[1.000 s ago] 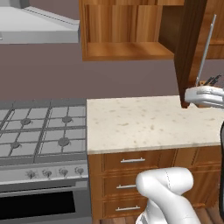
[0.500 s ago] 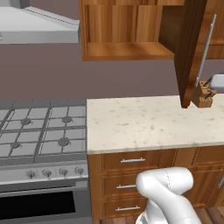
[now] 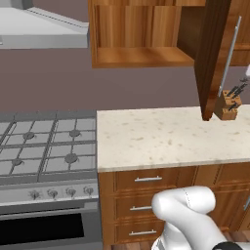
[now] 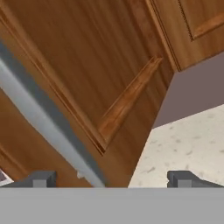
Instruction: Close all open cabinet doors.
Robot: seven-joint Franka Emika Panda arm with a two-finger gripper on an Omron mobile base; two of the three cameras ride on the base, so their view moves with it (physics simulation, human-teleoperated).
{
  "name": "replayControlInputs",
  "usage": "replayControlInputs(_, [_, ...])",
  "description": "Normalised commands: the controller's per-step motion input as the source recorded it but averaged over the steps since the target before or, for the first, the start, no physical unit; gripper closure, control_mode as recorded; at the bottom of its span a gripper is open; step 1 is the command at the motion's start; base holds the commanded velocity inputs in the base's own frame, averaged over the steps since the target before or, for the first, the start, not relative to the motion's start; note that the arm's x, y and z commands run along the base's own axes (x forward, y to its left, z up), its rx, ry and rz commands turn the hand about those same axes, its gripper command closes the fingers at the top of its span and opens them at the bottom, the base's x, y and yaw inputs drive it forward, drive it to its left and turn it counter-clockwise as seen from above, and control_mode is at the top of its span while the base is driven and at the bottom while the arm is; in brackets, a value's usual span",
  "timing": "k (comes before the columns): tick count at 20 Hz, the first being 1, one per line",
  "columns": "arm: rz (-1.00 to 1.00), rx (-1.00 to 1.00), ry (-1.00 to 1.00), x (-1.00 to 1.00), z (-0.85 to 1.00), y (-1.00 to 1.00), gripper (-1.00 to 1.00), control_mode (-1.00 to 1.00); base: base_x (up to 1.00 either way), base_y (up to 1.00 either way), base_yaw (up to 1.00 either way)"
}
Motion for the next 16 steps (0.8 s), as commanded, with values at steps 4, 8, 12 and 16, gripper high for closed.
replayControlInputs(4, [0.22,0.1,-0.01,0.48,0.0,-0.26,-1.0,-1.0,0.0,0.0,0.0])
replayControlInputs(8, [0.3,0.12,-0.04,0.06,0.0,-0.24,-1.0,-1.0,0.0,0.0,0.0])
replayControlInputs(12, [0.27,0.09,-0.01,0.03,0.01,-0.06,-1.0,-1.0,0.0,0.0,0.0])
replayControlInputs(16, [0.17,0.01,0.0,0.11,0.01,0.0,-1.0,-1.0,0.0,0.0,0.0])
